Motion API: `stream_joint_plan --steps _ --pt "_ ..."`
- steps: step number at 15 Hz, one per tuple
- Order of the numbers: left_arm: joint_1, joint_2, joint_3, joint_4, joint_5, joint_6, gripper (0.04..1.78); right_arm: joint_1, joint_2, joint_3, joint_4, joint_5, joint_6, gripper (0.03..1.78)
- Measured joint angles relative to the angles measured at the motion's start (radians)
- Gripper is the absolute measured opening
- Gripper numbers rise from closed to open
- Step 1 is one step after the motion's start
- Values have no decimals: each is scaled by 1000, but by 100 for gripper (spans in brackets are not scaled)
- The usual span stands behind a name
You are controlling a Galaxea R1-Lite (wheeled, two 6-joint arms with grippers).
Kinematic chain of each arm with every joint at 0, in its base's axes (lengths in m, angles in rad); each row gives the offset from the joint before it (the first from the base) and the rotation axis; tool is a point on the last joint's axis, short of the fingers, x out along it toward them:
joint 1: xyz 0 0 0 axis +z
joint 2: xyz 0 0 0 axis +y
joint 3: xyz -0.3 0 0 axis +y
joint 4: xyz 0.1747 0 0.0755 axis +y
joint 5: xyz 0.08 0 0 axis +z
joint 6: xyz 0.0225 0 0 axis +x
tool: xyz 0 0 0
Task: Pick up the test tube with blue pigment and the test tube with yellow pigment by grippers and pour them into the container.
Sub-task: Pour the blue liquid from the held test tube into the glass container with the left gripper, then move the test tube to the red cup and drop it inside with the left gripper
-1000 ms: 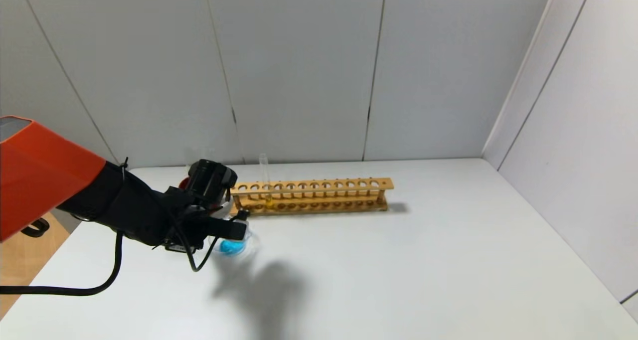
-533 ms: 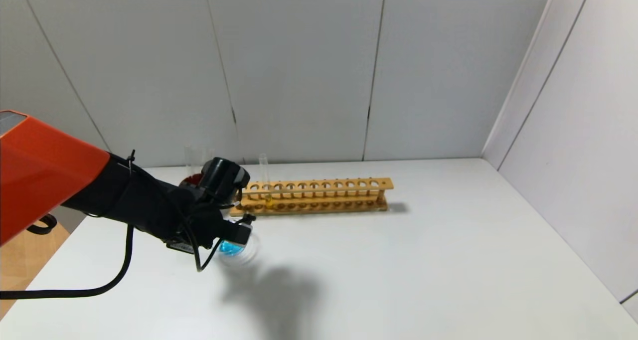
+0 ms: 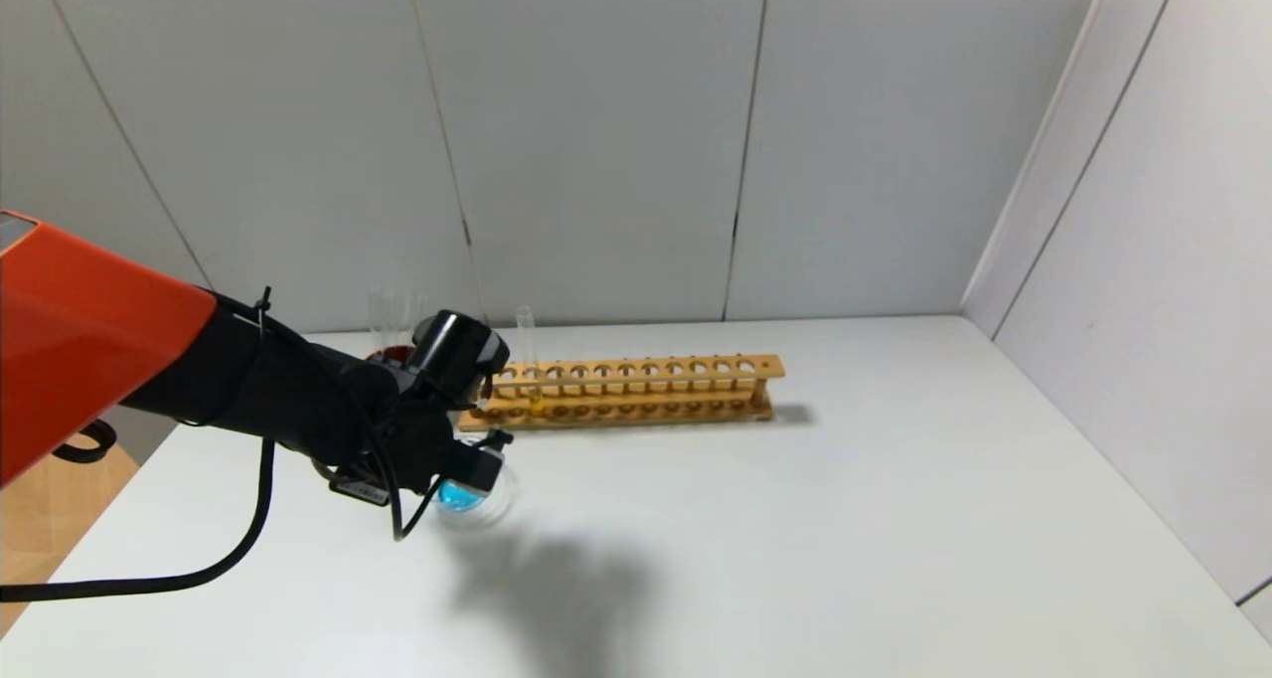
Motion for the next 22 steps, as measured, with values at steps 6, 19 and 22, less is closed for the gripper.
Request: stream_joint_plan --steps 6,19,22 --pt "1 -124 36 -3 -119 -115 31 0 0 0 0 0 0 175" --pt "70 -586 199 -14 -641 -1149 31 0 0 0 0 0 0 175" --pt "147 -600 200 -145 -716 -1284 31 0 0 0 0 0 0 175"
